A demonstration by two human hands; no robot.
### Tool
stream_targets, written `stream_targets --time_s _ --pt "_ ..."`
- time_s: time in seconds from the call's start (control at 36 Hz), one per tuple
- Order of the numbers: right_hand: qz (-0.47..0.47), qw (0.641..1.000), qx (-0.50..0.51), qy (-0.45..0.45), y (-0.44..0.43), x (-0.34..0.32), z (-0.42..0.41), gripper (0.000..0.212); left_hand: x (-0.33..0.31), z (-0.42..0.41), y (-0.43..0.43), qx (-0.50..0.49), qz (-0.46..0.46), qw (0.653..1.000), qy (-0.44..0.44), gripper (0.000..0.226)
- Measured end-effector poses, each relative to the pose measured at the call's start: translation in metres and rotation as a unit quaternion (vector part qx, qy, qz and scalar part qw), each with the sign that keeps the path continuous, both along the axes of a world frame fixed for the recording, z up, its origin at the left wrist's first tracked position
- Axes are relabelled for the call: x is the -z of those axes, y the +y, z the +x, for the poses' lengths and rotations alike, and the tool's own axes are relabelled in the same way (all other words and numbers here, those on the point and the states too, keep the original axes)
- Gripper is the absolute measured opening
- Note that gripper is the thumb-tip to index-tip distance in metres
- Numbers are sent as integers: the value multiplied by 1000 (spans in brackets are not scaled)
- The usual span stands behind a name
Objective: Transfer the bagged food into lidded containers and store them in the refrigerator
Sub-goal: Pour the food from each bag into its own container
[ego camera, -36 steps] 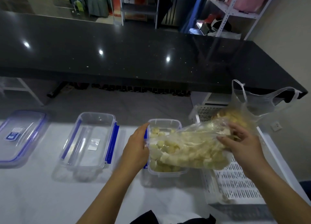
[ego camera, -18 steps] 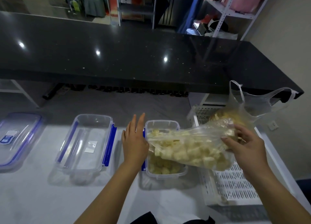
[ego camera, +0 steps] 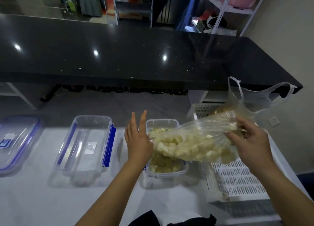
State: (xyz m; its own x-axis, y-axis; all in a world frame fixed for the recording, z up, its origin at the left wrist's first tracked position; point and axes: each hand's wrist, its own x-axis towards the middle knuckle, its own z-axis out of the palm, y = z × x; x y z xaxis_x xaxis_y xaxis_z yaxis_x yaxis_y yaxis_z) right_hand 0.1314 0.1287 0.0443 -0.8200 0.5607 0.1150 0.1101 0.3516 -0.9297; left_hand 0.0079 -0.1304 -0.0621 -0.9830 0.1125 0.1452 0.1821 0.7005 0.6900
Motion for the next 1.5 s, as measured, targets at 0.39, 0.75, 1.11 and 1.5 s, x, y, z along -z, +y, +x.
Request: stream_targets --time_s 0.39,0.75,1.11,1.5 --pt "75 997 -11 7 -4 -16 -2 55 2 6 4 18 0 1000 -23 98" --pt "107 994 0 20 -6 -36 -7 48 4 12 4 31 24 998 -52 97" --pt "96 994 -44 -6 -8 -36 -16 51 3 16 0 54 24 994 -90 82" --pt "135 982 -132 -12 -22 -47 -33 51 -39 4 -40 269 29 944 -189 89"
